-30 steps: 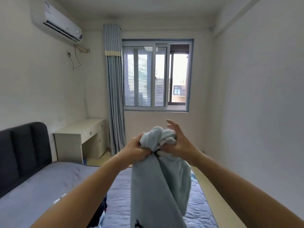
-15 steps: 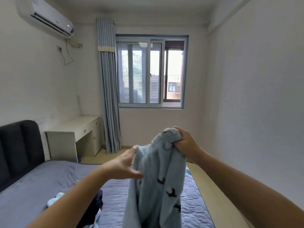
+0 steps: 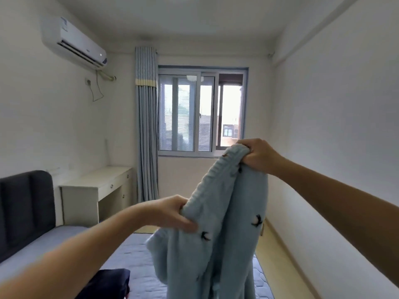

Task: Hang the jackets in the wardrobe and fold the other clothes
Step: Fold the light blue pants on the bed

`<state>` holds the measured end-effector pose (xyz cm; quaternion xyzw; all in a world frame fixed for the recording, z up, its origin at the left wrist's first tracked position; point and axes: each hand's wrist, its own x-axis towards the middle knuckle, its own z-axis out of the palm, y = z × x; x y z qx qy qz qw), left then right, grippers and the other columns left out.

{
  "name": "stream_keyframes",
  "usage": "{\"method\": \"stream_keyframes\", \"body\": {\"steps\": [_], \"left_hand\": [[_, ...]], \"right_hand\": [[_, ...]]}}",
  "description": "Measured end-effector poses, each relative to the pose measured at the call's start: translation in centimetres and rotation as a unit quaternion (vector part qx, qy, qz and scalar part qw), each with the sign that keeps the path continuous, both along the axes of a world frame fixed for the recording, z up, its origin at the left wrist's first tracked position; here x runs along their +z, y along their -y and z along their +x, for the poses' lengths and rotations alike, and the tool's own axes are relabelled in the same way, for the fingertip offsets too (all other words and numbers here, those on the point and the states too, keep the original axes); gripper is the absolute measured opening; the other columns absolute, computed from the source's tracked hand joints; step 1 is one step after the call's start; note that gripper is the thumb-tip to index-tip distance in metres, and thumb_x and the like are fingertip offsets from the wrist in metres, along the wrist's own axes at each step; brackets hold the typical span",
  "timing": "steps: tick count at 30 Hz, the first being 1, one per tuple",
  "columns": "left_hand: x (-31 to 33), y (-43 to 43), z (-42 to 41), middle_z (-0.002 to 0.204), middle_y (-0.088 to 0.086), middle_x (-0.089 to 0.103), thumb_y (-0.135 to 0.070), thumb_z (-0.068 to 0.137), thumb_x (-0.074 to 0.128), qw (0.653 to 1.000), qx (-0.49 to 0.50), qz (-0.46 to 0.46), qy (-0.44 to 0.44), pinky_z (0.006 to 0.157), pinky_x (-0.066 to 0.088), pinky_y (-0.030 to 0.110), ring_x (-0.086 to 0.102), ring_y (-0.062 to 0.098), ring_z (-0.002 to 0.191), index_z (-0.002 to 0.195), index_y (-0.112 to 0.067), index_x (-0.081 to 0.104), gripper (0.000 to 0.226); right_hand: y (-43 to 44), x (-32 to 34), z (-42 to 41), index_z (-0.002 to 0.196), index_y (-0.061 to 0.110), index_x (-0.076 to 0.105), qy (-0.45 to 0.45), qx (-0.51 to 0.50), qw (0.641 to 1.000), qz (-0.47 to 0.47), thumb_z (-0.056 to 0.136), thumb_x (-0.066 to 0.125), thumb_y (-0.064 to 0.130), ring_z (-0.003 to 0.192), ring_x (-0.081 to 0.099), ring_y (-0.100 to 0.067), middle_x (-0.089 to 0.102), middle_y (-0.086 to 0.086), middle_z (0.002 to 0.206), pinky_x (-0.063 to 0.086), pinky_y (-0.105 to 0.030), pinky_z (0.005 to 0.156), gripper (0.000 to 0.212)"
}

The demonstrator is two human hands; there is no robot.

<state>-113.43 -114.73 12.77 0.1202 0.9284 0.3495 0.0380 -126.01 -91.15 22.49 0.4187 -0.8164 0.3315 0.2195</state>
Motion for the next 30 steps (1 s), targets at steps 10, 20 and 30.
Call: {"method": "stream_keyframes", "body": {"steps": [10,20,30], "left_hand": [[8.8,6.8,-0.7,0.067,-0.007,0.051,-0.049,0.082,0.066,0.837,0.171,-0.381,-0.354,0.047,0.030,0.022,0.045,0.012,0.053,0.096,-0.024,0.038,0.039],[12.6,6.4,-0.3,0.092,-0.012,0.059,-0.038,0.088,0.062,0.807,0.042,-0.524,-0.268,0.067,0.037,0.011,0.052,0.002,0.079,0.095,-0.019,0.064,0.021],[15.5,11.0,2.4,0.081,-0.016,0.065,-0.052,0.087,0.058,0.809,0.205,-0.504,-0.224,0.069,0.050,0.024,0.058,0.002,0.072,0.079,-0.031,0.066,0.025]], "right_hand": [[-8.6,4.5,-4.0,0.100,0.022,0.055,-0.274,-0.189,0.890,0.311,0.072,0.067,0.065,0.089,0.056,-0.013,0.053,0.011,0.080,0.022,-0.038,0.111,0.052],[-12.9,4.9,-6.2,0.101,0.030,0.061,-0.333,-0.232,0.815,0.414,0.094,0.053,0.036,0.125,0.044,-0.008,0.062,0.017,0.106,0.006,-0.049,0.116,0.012],[-14.1,7.5,-6.7,0.068,0.021,0.054,-0.183,-0.199,0.915,0.299,0.082,0.068,0.041,0.076,0.053,-0.014,0.057,0.011,0.072,0.039,-0.028,0.065,0.028]]}}
